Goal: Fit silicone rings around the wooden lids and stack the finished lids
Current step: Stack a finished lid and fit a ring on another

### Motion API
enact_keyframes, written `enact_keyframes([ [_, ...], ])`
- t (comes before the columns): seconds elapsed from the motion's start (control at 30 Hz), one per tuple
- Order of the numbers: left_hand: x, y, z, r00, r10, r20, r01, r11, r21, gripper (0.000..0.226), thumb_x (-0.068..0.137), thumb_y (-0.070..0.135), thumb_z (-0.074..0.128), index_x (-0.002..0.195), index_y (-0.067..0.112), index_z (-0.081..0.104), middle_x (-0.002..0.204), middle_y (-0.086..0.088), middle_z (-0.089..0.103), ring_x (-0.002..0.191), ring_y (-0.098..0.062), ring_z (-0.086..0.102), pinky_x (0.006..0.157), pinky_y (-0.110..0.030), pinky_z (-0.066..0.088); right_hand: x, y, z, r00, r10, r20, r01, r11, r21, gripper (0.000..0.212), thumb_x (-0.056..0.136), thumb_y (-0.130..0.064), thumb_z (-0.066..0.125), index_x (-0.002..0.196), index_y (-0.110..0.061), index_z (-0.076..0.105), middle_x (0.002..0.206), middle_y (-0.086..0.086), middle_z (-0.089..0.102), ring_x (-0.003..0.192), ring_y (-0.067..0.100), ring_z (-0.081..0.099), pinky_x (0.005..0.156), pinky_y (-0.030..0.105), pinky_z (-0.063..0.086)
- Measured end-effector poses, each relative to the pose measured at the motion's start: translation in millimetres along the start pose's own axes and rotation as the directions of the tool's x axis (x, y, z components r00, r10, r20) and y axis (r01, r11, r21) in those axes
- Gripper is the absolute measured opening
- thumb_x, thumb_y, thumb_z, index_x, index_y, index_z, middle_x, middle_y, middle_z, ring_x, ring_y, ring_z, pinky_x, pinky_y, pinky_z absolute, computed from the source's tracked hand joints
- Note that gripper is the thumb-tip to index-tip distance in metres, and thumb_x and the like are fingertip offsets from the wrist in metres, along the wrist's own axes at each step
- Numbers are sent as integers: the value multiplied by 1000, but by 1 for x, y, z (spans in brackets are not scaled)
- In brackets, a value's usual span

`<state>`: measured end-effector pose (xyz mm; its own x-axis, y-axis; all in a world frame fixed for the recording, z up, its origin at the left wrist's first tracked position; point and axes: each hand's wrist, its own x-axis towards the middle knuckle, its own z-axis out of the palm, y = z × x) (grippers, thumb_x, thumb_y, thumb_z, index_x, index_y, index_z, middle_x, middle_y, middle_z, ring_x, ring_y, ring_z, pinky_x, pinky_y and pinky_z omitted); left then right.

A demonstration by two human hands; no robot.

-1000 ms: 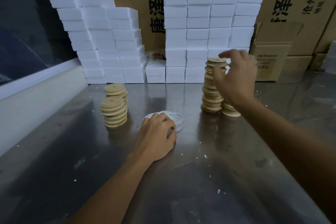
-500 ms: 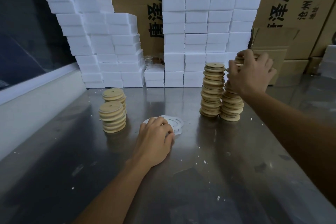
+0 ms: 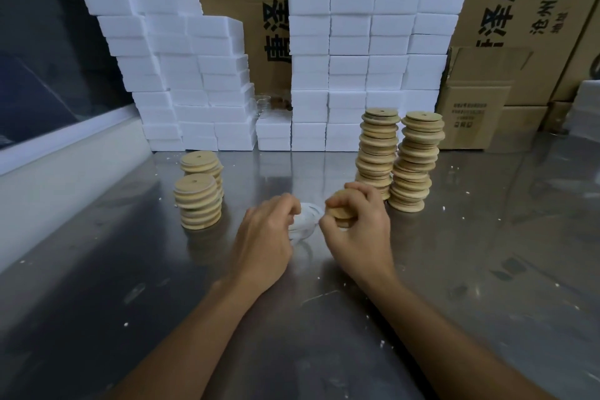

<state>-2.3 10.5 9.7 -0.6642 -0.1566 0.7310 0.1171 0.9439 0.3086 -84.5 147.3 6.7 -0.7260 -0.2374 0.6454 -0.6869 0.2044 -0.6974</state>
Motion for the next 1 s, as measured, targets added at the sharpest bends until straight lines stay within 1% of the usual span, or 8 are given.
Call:
enact_keyframes([
  [0.13, -1, 0, -1, 961, -272, -44, 248, 923, -295, 35, 91, 3, 52, 92, 37, 49, 79, 10, 63, 80, -13, 63, 69, -30, 53, 3, 7, -6, 994, 111, 0, -111, 994, -2, 41, 79, -6, 74, 118, -15, 65, 127, 2, 53, 118, 12, 52, 100, 21, 43],
  [0.23, 0, 2, -5, 910, -414, 7, 375, 816, -440, 43, 89, -2, 59, 101, 38, 52, 73, 9, 68, 86, -10, 67, 77, -26, 52, 4, 11, -10, 969, 239, 62, -242, 968, 60, 61, 80, -8, 78, 135, -14, 53, 135, 0, 52, 125, 13, 49, 108, 27, 40],
  [0.4, 4, 5, -18, 832, -528, 169, 500, 582, -642, 27, 87, -3, 65, 93, 23, 69, 79, 2, 75, 79, -10, 68, 76, -30, 55, 8, 13, -10, 946, 305, 108, -314, 947, 74, 38, 81, -11, 78, 118, -12, 67, 147, 2, 47, 135, 16, 46, 113, 35, 40],
  [0.57, 5, 12, -15, 759, -558, 336, 586, 358, -727, 5, 88, 6, 65, 89, 9, 70, 79, 0, 74, 79, -13, 66, 75, -35, 55, 7, 9, -7, 938, 307, 164, -318, 947, 49, 20, 81, -15, 70, 100, -16, 77, 132, -3, 60, 120, 10, 55, 107, 38, 45],
  [0.67, 3, 15, -11, 708, -575, 410, 627, 246, -739, 7, 89, 8, 64, 87, 11, 70, 80, -1, 71, 79, -13, 66, 76, -35, 56, 4, -3, -4, 915, 341, 215, -398, 849, 348, 28, 82, -42, 57, 77, -26, 79, 114, 5, 69, 106, 24, 66, 93, 49, 55],
  [0.73, 3, 16, -10, 682, -589, 432, 649, 216, -730, 6, 90, 11, 65, 88, 8, 70, 93, -8, 71, 87, -19, 68, 80, -38, 58, 2, -8, -2, 915, 307, 261, -392, 826, 405, 43, 84, -64, 48, 74, -34, 76, 98, 5, 74, 97, 24, 69, 87, 47, 57],
  [0.9, 3, 19, -9, 640, -572, 512, 692, 139, -709, 11, 95, 9, 59, 90, 0, 63, 106, -25, 69, 98, -32, 69, 86, -51, 57, -7, -9, 4, 975, 114, 189, -158, 960, 233, 27, 100, -23, 55, 86, -15, 76, 92, -7, 74, 92, 8, 68, 87, 41, 54],
  [1.0, 1, 21, -9, 639, -527, 561, 704, 107, -702, 10, 92, 7, 63, 98, 1, 59, 103, -24, 70, 95, -35, 70, 86, -52, 56, -10, -10, 5, 984, 74, 162, -111, 966, 232, 23, 100, -15, 54, 94, -11, 76, 85, -9, 75, 86, 6, 69, 80, 32, 56],
])
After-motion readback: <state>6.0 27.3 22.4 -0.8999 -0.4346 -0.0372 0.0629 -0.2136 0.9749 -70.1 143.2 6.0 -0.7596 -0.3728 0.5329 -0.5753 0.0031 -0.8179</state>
